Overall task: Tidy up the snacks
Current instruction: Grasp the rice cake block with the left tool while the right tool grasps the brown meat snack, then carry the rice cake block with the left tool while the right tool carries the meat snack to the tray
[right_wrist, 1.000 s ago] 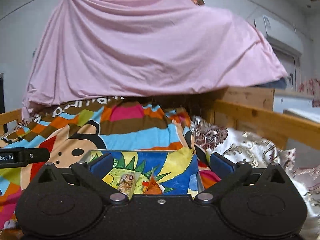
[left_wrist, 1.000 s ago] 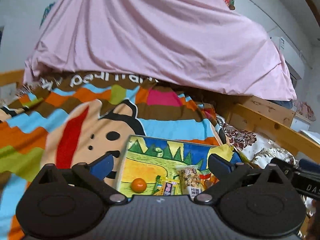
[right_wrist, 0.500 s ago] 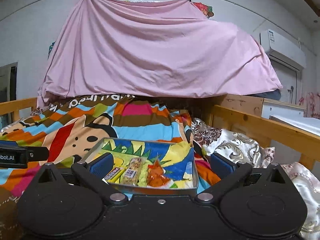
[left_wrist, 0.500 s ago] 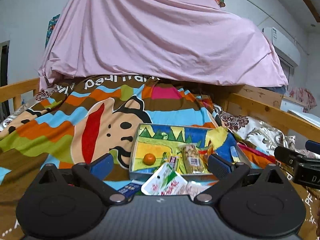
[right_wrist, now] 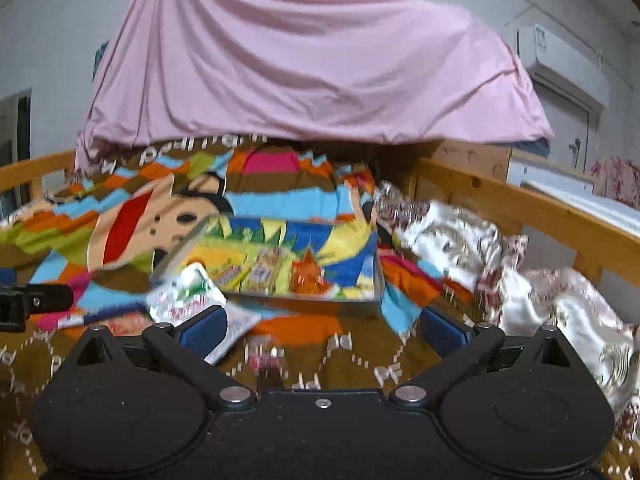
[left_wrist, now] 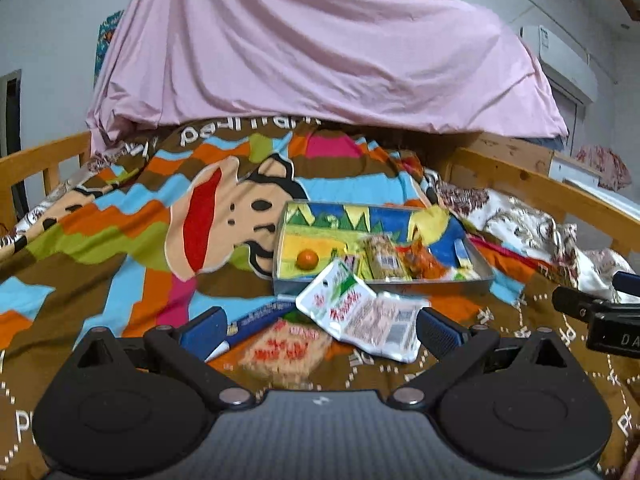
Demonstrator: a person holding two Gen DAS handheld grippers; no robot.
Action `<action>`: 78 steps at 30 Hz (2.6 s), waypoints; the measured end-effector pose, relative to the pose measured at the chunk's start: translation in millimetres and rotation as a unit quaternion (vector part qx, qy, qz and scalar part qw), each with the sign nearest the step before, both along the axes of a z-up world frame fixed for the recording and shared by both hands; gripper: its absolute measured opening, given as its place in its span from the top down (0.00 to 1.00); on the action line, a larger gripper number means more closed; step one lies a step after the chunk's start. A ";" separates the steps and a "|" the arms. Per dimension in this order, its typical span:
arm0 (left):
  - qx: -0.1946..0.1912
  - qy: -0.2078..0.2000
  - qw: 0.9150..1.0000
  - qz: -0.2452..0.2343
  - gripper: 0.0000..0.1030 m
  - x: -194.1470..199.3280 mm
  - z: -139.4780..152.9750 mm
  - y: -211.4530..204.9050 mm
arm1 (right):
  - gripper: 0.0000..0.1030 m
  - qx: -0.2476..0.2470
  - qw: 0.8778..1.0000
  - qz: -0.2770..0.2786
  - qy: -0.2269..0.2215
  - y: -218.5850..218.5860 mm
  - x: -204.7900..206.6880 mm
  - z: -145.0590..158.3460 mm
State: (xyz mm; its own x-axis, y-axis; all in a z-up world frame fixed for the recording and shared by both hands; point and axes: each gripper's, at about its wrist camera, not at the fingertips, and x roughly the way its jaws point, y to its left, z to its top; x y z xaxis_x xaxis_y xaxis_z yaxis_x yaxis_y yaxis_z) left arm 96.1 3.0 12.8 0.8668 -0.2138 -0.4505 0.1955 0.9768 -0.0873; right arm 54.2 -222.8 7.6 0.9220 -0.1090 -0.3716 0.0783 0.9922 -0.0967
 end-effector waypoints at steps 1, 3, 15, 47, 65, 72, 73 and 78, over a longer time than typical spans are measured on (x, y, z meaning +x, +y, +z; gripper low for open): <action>0.003 0.004 1.000 -0.001 0.00 -1.4 -1.3 -0.3 | 0.01 -0.001 1.000 0.002 0.006 1.6 -0.2 -1.9; 0.012 0.011 1.000 -0.003 0.00 -3.7 -3.6 -1.8 | 0.01 -0.005 1.000 0.007 0.013 5.3 0.2 -4.5; 0.048 0.080 0.995 -0.025 0.00 6.8 -17.3 -9.2 | 0.01 -0.030 0.995 0.057 0.071 25.4 15.8 -22.1; 0.121 0.224 0.954 -0.156 0.01 146.9 -82.3 0.6 | 0.01 0.048 0.960 0.134 0.241 -1.7 145.5 -92.6; 0.084 0.232 0.954 -0.168 0.18 139.1 -83.4 -8.2 | 0.52 0.063 0.963 0.125 0.229 10.2 137.2 -86.2; 0.100 0.226 0.953 -0.177 0.16 130.4 -82.5 -20.4 | 0.48 0.062 0.960 0.141 0.236 20.5 132.5 -86.4; 0.099 0.226 0.953 -0.176 0.14 131.6 -82.7 -20.5 | 0.44 0.060 0.960 0.140 0.236 20.7 132.8 -86.5; 0.088 0.224 0.957 -0.162 0.12 140.6 -84.1 -18.2 | 0.37 0.034 0.963 0.131 0.234 25.7 132.9 -88.2</action>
